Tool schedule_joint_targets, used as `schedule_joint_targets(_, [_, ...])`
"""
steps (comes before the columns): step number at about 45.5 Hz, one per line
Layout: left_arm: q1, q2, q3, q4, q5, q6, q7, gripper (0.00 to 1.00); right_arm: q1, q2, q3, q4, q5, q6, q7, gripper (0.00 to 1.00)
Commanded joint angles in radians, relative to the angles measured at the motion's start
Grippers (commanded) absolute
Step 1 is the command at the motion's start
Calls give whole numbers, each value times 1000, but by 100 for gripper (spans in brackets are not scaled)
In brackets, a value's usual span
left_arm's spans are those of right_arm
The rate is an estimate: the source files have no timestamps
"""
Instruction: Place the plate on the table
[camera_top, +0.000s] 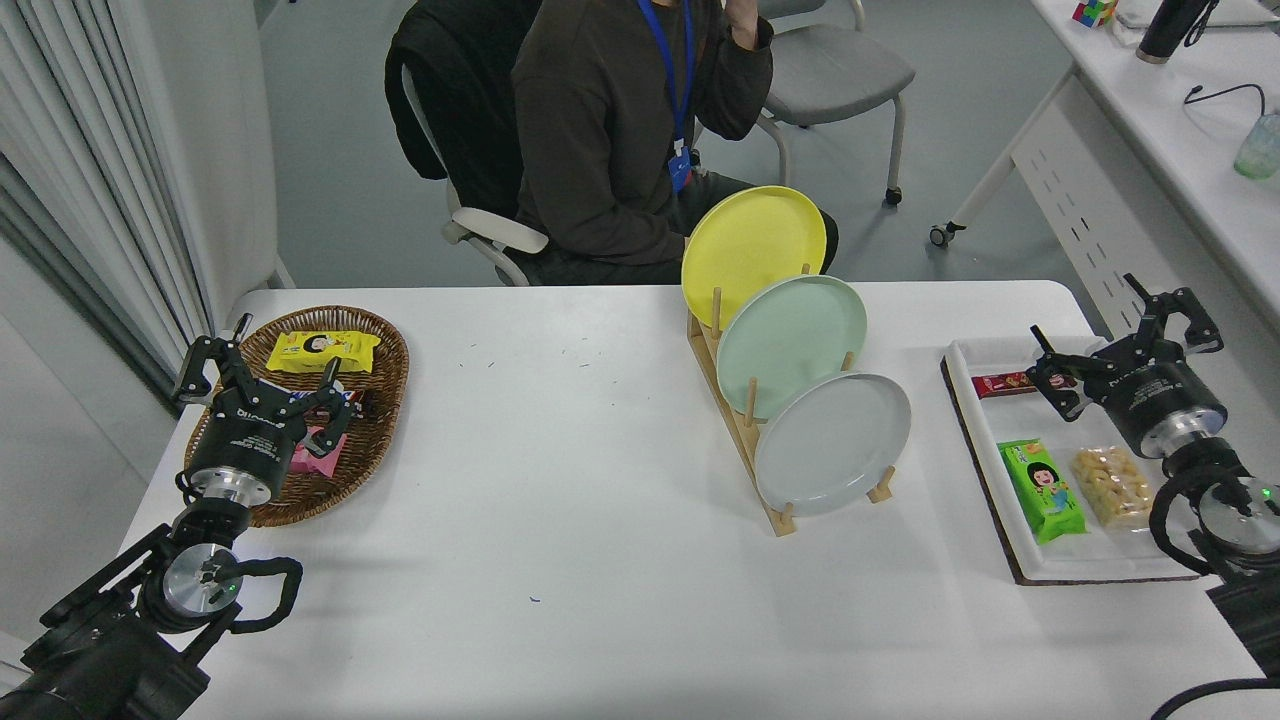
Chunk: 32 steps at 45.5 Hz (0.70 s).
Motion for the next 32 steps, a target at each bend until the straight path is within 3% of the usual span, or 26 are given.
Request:
schedule_joint_targets(1, [0,0,0,0,0,0,0,98,72,-61,-201,-7,15,-38,-2,100])
schedule_joint_targets(32, [0,0,0,0,1,0,-1,98,195,-142,-461,-5,3,-45,-6,100])
